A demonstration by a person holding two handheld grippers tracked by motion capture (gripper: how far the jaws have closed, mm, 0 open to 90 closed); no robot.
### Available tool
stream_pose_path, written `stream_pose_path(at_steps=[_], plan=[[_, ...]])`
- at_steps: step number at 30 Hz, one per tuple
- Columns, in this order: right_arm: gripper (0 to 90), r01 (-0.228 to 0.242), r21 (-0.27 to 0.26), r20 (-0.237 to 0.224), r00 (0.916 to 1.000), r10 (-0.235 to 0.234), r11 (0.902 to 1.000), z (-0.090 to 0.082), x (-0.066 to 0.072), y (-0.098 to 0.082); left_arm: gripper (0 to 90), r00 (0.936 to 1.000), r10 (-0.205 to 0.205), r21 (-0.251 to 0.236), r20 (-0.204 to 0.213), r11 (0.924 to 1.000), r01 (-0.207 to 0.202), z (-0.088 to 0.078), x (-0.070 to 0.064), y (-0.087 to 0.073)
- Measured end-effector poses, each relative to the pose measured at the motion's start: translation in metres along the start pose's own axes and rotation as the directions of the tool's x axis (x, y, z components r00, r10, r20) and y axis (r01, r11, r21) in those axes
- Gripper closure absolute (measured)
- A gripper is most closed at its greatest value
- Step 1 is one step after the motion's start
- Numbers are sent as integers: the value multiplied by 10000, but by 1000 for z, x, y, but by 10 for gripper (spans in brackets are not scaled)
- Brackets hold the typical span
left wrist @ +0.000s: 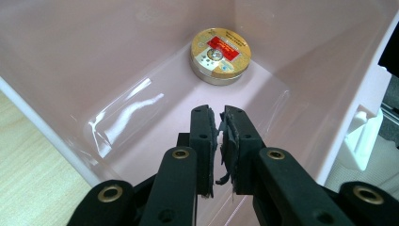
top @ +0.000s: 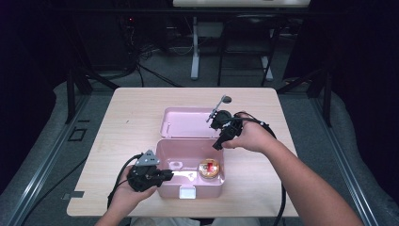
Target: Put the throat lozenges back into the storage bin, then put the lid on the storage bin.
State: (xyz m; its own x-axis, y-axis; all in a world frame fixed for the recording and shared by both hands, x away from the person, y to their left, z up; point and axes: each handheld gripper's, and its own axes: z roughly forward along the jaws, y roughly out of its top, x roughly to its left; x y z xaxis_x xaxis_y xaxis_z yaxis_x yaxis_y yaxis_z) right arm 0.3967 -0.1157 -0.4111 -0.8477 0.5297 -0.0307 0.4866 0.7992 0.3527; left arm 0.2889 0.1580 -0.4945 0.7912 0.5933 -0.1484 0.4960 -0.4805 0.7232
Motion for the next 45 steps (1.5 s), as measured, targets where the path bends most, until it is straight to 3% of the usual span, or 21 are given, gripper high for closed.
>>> stream_pose_path(at_steps=[8, 13, 19, 29, 36, 39, 41, 43, 45], plan=[[495, -436, -334, 167, 9989, 441, 9985, -3, -8, -4, 825, 10000, -4, -9, -3, 10000, 4, 0, 0, 0], [512, -860, -888, 302, 9956, 890, 9923, -5, -10, -5, 825, 10000, 5, -5, -8, 10000, -5, 0, 0, 0], [522, -1413, -1565, 641, 9862, 1528, 9775, -5, -15, -7, 825, 10000, 3, -11, -5, 10000, -3, 0, 0, 0], [541, -2320, -2314, 716, 9645, 2543, 9448, 1, -23, -10, 826, 10000, -8, -23, -3, 10000, 8, 0, 0, 0], [541, -2904, -2789, 836, 9422, 3244, 9153, 9, -32, -10, 826, 10000, -4, -27, -2, 10000, 4, 0, 0, 0], [541, -3314, -2941, 962, 9229, 3727, 8965, 14, -40, -11, 826, 10000, 2, -21, -1, 10000, -2, 0, 0, 0], [541, -3391, -2979, 1080, 9168, 3845, 8923, 17, -43, -11, 826, 10000, 7, -20, 1, 10000, -7, 0, 0, 0], [541, -3621, -3144, 1012, 9063, 4103, 8775, 20, -48, -12, 826, 10000, 6, -14, 7, 10000, -6, 0, 0, 0], [541, -3707, -3204, 1031, 9011, 4211, 8717, 22, -50, -12, 826, 10000, 0, -26, 3, 10000, 0, 0, 0, 0]])
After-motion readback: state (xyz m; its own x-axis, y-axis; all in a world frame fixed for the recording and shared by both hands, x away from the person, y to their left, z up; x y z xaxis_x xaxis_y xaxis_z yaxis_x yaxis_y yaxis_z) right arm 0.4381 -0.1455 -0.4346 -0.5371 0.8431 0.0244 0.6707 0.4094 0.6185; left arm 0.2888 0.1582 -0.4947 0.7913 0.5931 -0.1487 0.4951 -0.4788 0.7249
